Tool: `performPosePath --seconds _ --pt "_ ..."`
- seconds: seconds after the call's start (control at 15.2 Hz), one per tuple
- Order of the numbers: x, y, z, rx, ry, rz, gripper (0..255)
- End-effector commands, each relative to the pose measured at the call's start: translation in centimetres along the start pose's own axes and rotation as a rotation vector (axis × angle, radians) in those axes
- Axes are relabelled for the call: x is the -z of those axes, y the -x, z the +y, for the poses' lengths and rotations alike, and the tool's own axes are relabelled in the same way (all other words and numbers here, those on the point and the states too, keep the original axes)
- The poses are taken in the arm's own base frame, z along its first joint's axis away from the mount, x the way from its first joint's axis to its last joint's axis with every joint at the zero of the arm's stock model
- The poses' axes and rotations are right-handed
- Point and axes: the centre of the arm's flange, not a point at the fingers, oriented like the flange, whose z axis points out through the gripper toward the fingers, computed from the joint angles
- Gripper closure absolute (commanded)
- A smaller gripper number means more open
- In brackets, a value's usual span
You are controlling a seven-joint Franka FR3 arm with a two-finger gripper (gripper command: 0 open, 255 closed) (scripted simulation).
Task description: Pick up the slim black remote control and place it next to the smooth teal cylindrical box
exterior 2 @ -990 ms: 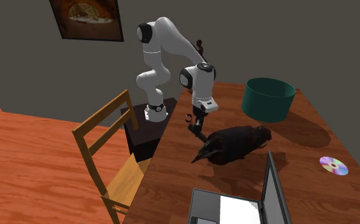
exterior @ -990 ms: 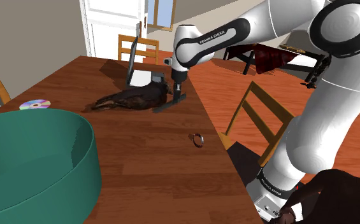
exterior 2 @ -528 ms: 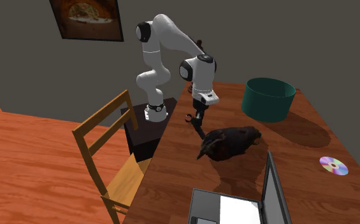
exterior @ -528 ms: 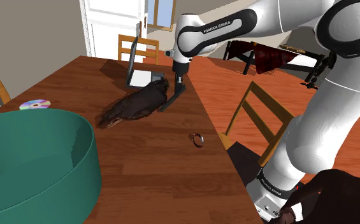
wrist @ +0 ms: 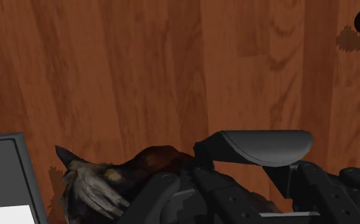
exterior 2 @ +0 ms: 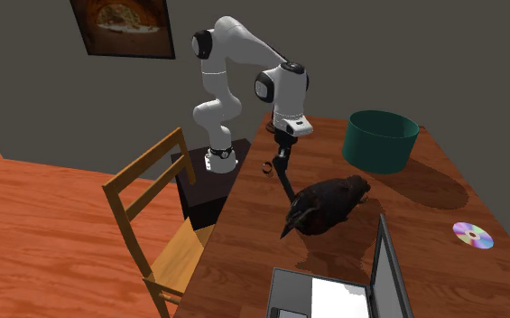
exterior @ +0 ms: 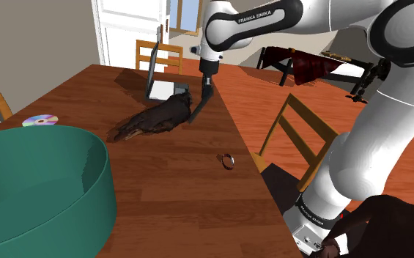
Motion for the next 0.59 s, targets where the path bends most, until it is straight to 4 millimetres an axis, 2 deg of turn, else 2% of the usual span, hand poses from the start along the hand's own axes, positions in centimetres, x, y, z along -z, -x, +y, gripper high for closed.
performPosePath --seconds 0.0,0.53 --pt "1.1 0.1 0.0 0.000 0.000 0.000 255" --pt "5.3 0.1 0.2 0.000 0.000 0.000 255"
